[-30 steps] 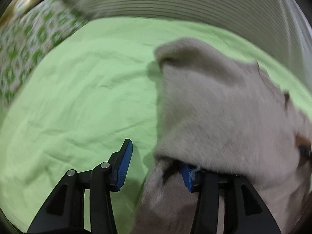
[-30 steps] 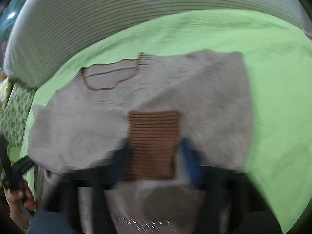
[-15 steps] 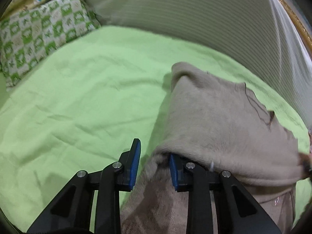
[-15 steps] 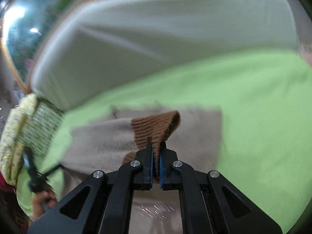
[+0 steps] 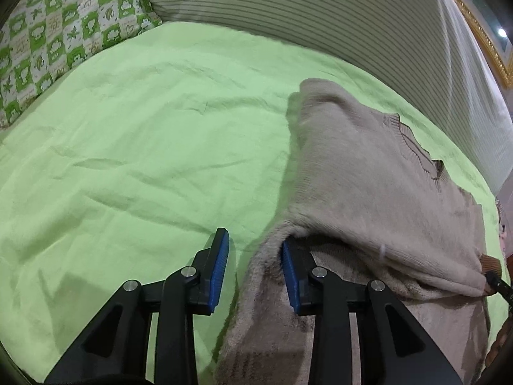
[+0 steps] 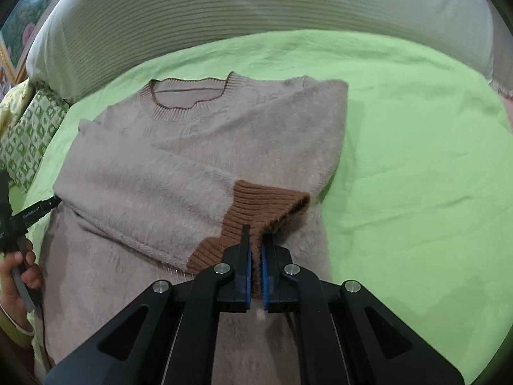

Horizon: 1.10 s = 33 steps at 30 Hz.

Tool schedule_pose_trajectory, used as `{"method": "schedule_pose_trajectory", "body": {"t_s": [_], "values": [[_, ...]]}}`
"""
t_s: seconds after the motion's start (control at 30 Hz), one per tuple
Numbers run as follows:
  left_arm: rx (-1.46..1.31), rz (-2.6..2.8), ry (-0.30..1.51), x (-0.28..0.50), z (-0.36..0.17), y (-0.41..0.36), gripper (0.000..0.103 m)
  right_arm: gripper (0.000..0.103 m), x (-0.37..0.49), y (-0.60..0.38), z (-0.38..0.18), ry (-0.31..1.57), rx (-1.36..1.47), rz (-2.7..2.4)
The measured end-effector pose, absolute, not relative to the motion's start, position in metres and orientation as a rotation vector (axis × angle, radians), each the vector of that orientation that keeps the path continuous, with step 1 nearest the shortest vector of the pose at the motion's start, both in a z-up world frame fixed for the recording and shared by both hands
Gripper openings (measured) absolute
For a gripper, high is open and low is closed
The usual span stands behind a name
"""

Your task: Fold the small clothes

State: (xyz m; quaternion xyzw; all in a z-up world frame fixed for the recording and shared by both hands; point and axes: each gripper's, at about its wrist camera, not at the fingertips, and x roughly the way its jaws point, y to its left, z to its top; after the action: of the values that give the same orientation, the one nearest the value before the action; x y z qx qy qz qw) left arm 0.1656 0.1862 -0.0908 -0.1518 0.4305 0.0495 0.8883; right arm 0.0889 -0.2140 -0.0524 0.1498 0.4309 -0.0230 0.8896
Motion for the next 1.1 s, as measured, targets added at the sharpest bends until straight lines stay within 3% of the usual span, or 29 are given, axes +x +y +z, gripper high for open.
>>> {"method": "schedule_pose_trajectory", "body": {"t_s": [0.17,0.2,0.23,0.3,0.37,0.4,0.43,0.6,0.7,1.0,1.03,1.07,1.1], "values": [[-0.255,0.121,0.897,0.167,-0.091,0.178,0.039,0.005,0.094,-0.233,-0.052,0.901,0.395,-0.083],[-0.258,0.122,0.898,0.167,-0.092,0.179,0.039,0.009,0.097,-0.235,-0.055,0.913,0.394,-0.112],[-0.274,0.12,0.895,0.166,-0.091,0.182,0.04,0.021,0.101,-0.233,-0.057,0.945,0.345,-0.163],[-0.299,0.132,0.897,0.163,-0.09,0.188,0.045,0.034,0.104,-0.228,-0.051,0.948,0.268,-0.237],[-0.339,0.159,0.895,0.156,-0.087,0.198,0.052,0.046,0.093,-0.223,-0.026,0.843,0.259,-0.269],[-0.357,0.165,0.901,0.152,-0.086,0.2,0.053,0.058,0.092,-0.216,-0.012,0.787,0.244,-0.27],[-0.374,0.165,0.901,0.147,-0.083,0.2,0.052,0.063,0.095,-0.206,-0.003,0.749,0.236,-0.232],[-0.38,0.097,0.806,0.119,-0.049,0.188,0.052,0.063,0.158,-0.128,0.033,0.697,0.196,0.13],[-0.397,0.068,0.766,0.129,-0.034,0.184,0.07,0.063,0.209,-0.076,0.04,0.698,0.169,0.308],[-0.47,0.002,0.952,0.184,-0.088,0.193,0.07,0.062,0.343,0.057,0.01,0.874,-0.007,0.439],[-0.458,-0.009,0.936,0.182,-0.088,0.192,0.069,0.062,0.347,0.058,0.002,0.896,-0.017,0.423],[-0.424,-0.025,0.923,0.18,-0.087,0.19,0.061,0.06,0.353,0.061,-0.009,0.938,-0.01,0.445],[-0.407,-0.038,0.919,0.18,-0.087,0.189,0.042,0.037,0.354,0.063,-0.017,0.977,0.016,0.501]]}}
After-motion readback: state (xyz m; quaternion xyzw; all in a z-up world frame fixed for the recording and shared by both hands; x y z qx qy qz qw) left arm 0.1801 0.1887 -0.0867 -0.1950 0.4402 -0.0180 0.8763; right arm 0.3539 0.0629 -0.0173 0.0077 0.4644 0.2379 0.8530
